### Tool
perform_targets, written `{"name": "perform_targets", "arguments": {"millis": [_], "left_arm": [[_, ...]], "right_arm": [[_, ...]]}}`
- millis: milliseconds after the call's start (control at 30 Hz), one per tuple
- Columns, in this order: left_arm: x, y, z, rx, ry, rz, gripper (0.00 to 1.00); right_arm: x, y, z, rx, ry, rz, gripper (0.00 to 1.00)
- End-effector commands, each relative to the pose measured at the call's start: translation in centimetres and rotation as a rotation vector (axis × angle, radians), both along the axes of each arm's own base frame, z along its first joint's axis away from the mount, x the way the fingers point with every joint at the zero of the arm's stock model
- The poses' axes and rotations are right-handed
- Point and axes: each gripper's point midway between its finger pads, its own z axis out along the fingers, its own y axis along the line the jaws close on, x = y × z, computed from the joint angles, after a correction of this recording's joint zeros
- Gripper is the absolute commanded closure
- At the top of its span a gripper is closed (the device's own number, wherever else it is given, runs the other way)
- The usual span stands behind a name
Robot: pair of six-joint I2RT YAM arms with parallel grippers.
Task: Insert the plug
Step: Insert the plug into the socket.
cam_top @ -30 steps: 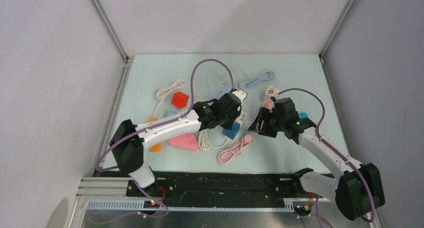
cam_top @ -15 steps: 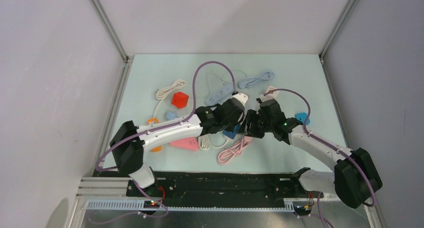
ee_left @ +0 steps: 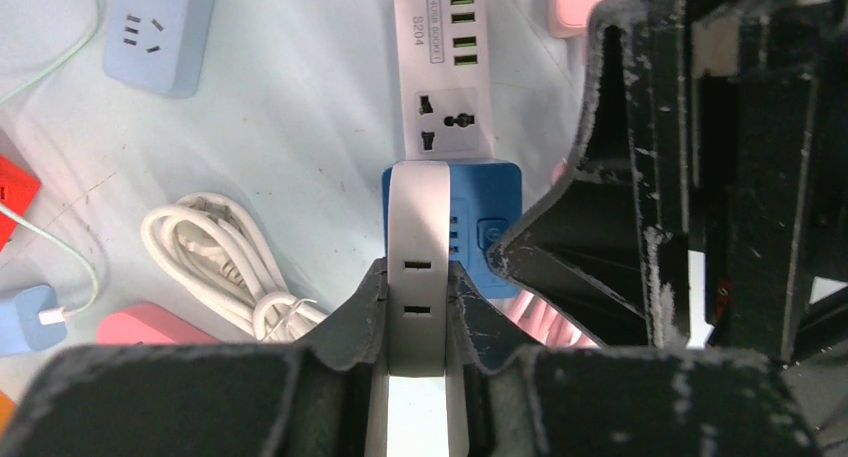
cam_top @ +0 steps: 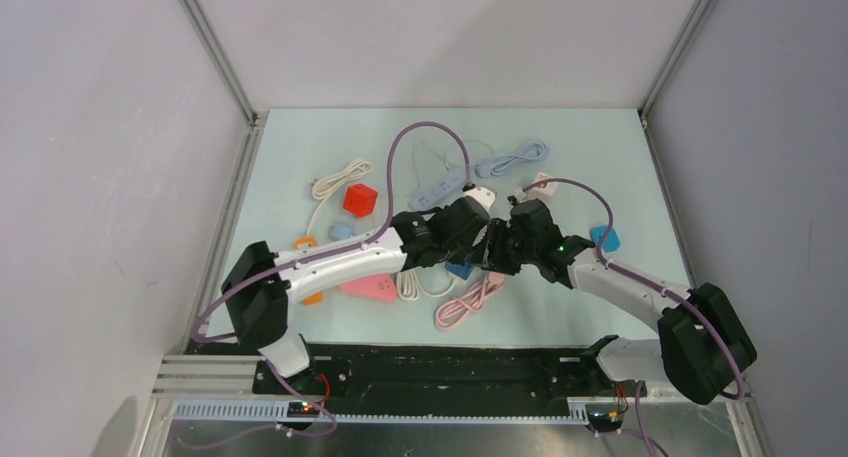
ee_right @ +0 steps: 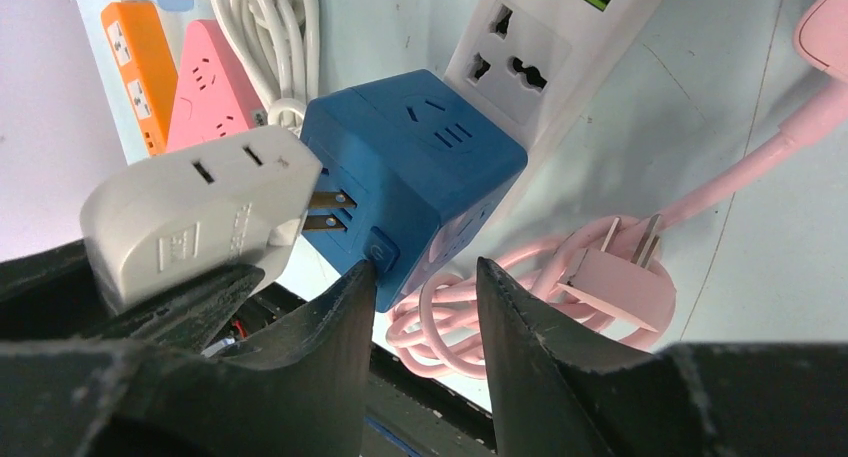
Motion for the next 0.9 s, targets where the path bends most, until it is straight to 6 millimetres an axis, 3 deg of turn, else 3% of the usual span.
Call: {"name": "perform_targets", "arguments": {"millis": [0, 233, 400, 867], "left_arm": [[-0.3, 1.8, -0.9, 0.096, 0.043, 0.052, 1.0], [-0.1, 0.4, -0.1, 0.06, 0.055, 0.043, 1.0], [-1.1, -0.4, 0.1, 0.039, 0.086, -0.021, 1.0], [-1.9, -0.3, 1.0, 0.016, 0.078, -0.037, 1.0]], "right_arm": [[0.6, -0.6, -0.8, -0.048, -0.009, -0.049, 0.56], [-0.1, -0.9, -1.5, -0.082, 0.01, -0.04, 0.6], [-0.3, -0.6, -1.7, -0.081, 0.018, -0.031, 0.6], [-0.1, 0.7, -2.0, -0.007, 0.061, 0.0, 0.6]]}}
